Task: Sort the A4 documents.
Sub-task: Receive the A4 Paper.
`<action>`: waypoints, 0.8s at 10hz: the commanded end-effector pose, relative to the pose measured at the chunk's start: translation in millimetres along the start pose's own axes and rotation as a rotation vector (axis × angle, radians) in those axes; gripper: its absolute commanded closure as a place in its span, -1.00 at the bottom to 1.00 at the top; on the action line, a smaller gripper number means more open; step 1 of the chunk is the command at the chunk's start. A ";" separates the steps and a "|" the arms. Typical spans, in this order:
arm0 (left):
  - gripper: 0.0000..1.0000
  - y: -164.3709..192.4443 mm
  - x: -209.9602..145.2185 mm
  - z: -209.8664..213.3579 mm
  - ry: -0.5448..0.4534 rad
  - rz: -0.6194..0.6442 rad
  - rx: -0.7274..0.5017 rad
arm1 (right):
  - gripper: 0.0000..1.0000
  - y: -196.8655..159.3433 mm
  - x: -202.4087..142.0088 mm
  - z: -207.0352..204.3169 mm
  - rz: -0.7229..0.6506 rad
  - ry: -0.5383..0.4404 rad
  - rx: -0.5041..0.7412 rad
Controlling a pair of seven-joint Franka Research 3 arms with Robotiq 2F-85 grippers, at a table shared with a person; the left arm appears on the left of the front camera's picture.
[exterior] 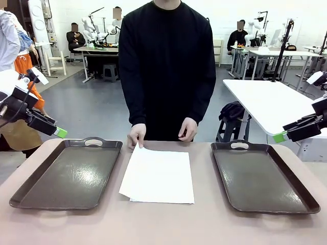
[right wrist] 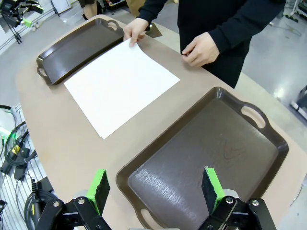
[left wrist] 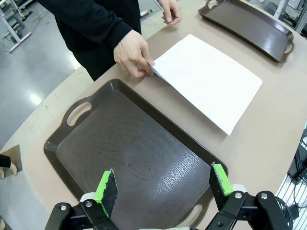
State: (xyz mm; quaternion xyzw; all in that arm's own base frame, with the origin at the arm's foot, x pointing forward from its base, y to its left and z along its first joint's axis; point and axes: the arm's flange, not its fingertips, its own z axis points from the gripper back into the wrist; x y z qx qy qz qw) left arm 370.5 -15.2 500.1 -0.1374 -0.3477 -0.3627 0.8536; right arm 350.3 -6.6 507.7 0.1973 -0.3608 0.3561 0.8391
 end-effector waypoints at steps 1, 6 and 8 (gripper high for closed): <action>-1.00 2.4 -1.5 0.3 -0.009 -0.006 -0.007 | -1.00 -1.3 -1.1 -1.2 0.005 -0.009 0.018; -1.00 2.4 -1.5 0.3 -0.009 -0.006 -0.007 | -1.00 -1.3 -1.1 -1.2 0.005 -0.009 0.018; -1.00 2.4 -1.5 0.3 -0.009 -0.006 -0.007 | -1.00 -1.3 -1.1 -1.2 0.005 -0.009 0.018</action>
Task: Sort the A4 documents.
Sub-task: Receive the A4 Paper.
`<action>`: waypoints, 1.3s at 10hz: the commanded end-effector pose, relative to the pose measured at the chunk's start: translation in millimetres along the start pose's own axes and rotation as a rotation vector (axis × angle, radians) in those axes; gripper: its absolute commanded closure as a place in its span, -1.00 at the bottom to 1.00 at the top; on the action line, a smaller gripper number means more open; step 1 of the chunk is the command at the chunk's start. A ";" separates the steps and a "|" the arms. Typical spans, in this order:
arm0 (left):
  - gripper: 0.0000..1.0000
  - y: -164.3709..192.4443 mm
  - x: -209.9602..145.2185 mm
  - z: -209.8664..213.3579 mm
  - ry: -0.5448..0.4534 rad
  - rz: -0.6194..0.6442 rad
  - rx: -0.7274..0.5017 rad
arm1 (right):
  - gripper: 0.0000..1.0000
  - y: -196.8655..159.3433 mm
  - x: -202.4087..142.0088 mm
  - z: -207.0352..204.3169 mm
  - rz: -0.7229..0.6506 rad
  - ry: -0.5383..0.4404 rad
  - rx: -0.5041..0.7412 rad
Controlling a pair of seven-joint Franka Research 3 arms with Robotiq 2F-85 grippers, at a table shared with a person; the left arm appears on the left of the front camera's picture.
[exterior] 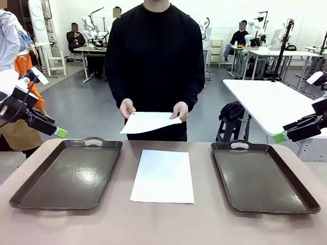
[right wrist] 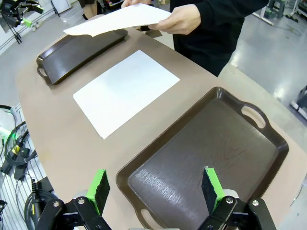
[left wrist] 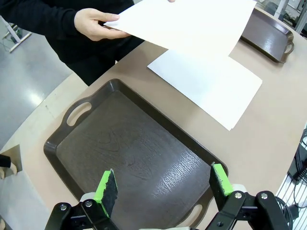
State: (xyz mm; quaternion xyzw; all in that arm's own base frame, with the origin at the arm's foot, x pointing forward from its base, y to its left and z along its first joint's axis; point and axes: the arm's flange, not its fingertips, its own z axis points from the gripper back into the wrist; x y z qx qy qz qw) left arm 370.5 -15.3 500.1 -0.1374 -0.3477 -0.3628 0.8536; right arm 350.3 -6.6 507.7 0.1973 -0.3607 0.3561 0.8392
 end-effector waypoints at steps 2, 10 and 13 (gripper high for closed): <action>-1.00 2.4 -1.6 0.3 -0.009 -0.006 -0.008 | -1.00 -1.3 -1.0 -1.2 0.005 -0.009 0.018; -1.00 2.4 -1.6 0.3 -0.009 -0.006 -0.008 | -1.00 -1.3 -1.0 -1.2 0.005 -0.009 0.018; -1.00 2.4 -1.6 0.3 -0.009 -0.006 -0.008 | -1.00 -1.3 -1.0 -1.2 0.005 -0.009 0.018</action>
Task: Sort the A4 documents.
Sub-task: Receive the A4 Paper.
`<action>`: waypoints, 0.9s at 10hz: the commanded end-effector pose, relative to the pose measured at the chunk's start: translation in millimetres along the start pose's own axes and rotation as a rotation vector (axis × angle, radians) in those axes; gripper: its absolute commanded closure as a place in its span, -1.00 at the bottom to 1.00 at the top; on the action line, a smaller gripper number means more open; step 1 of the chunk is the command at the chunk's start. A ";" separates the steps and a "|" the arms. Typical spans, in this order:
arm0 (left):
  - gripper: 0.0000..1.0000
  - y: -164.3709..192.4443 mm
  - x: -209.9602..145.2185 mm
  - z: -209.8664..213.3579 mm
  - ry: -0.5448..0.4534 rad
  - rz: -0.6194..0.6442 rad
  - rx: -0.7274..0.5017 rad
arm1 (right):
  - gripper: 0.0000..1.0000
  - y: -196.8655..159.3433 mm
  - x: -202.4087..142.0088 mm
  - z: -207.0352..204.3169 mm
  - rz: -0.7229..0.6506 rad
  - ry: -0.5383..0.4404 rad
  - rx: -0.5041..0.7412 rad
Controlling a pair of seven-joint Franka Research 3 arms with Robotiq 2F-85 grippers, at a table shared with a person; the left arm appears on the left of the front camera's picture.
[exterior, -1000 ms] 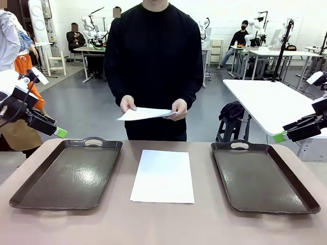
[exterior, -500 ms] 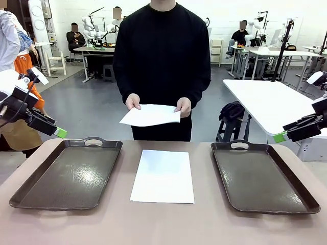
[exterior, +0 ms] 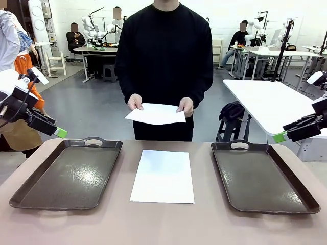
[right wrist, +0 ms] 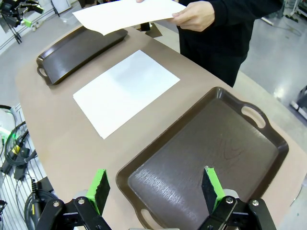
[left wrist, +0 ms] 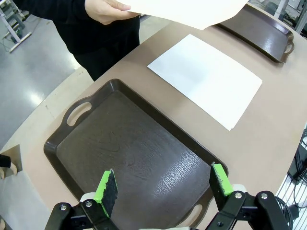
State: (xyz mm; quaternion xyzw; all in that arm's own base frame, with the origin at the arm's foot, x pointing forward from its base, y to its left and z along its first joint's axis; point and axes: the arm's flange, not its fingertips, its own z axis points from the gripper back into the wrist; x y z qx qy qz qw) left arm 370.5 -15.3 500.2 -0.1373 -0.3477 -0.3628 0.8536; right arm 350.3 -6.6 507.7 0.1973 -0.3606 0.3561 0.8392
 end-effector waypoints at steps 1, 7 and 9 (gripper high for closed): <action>-1.00 2.5 -1.6 0.3 -0.009 -0.005 -0.008 | -1.00 -1.3 -1.0 -1.2 0.005 -0.009 0.018; -1.00 2.5 -1.6 0.3 -0.009 -0.005 -0.008 | -1.00 -1.3 -1.0 -1.2 0.005 -0.009 0.018; -1.00 2.5 -1.6 0.3 -0.009 -0.005 -0.008 | -1.00 -1.3 -1.0 -1.2 0.005 -0.009 0.018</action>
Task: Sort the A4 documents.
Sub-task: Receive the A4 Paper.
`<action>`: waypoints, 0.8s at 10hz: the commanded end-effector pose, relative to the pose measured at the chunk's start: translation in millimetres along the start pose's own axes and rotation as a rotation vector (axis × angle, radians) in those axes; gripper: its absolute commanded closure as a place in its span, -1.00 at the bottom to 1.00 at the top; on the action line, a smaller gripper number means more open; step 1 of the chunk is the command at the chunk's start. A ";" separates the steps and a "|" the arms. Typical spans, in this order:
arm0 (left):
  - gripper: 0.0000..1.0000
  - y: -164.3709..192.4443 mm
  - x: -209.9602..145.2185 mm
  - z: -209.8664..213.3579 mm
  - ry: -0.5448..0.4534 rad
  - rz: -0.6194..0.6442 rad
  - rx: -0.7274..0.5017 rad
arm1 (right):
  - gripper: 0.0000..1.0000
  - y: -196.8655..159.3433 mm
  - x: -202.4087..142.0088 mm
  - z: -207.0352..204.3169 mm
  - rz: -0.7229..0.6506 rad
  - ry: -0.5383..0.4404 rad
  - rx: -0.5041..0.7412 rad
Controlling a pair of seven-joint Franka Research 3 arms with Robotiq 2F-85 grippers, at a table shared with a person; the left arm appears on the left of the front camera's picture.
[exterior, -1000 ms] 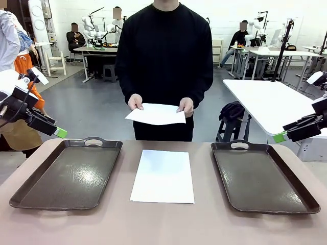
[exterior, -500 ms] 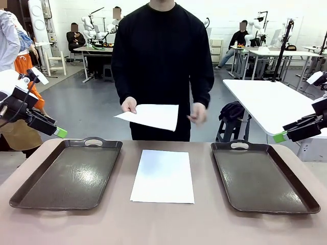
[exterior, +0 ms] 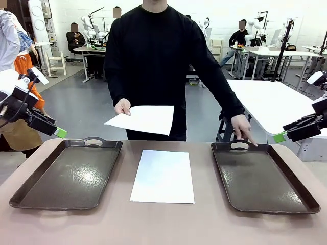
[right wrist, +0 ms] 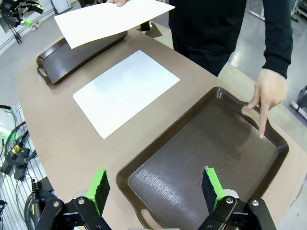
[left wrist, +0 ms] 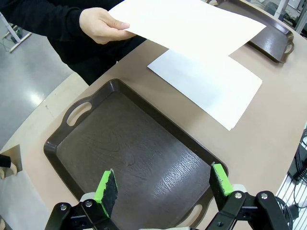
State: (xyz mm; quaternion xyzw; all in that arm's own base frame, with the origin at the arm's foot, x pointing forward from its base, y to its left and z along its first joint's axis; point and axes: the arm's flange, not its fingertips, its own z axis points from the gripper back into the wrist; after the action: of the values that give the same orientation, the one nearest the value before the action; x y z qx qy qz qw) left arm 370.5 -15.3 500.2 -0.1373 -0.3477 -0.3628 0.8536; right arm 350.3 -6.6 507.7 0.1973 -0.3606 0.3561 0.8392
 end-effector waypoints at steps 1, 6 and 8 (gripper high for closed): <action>-1.00 2.5 -1.6 0.3 -0.009 -0.005 -0.008 | -1.00 -1.3 -1.0 -1.2 0.005 -0.009 0.018; -1.00 2.5 -1.6 0.3 -0.009 -0.005 -0.008 | -1.00 -1.3 -1.0 -1.2 0.005 -0.009 0.018; -1.00 2.5 -1.6 0.3 -0.009 -0.005 -0.008 | -1.00 -1.3 -1.0 -1.2 0.005 -0.009 0.018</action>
State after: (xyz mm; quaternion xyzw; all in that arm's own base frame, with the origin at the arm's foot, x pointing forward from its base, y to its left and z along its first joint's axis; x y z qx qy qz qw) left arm 370.5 -15.3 500.2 -0.1373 -0.3477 -0.3628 0.8536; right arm 350.3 -6.6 507.7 0.1973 -0.3606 0.3561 0.8392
